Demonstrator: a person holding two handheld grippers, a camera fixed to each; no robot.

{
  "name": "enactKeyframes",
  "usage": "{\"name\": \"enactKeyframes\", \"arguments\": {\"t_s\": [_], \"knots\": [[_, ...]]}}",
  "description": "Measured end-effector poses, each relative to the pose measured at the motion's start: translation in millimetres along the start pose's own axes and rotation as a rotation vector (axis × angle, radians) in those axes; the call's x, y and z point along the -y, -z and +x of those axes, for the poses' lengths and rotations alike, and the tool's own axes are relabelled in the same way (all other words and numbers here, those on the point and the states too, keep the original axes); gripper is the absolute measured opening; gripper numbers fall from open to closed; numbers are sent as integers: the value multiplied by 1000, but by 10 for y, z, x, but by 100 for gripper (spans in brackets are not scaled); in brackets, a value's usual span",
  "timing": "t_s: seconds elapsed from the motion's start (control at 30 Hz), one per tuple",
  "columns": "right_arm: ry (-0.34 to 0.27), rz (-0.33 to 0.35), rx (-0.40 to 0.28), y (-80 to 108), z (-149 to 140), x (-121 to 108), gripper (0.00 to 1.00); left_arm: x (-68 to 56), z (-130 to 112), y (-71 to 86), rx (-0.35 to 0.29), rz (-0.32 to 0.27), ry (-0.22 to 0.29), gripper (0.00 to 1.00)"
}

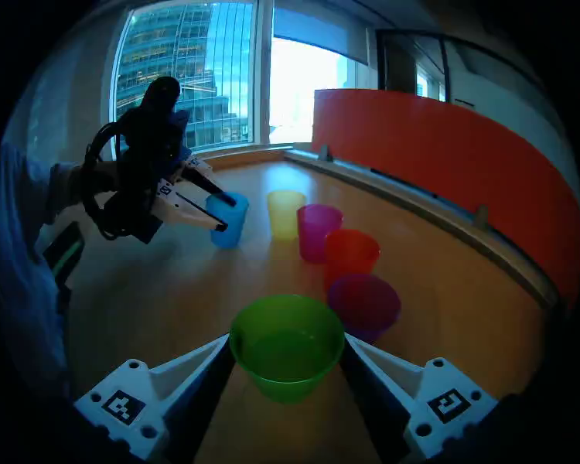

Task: Pour water

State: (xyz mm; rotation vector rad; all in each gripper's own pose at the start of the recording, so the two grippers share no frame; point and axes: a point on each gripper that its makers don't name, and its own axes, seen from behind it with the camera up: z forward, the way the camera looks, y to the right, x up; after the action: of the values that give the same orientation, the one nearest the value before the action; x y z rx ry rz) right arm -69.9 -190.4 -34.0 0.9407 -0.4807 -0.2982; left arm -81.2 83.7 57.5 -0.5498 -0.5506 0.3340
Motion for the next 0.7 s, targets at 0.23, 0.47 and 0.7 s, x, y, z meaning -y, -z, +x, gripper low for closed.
{"name": "enactKeyframes", "arguments": {"t_s": [0.23,0.47,0.7], "knots": [[-7,0,4,-21,-30,-4,91,-8,-35,-25,7,-4,2,87],[-6,-3,7,-26,-54,-4,91,-6,-72,-23,8,-6,6,87],[-3,-2,8,-28,-57,17,91,18,-123,1,16,-4,13,88]]}}
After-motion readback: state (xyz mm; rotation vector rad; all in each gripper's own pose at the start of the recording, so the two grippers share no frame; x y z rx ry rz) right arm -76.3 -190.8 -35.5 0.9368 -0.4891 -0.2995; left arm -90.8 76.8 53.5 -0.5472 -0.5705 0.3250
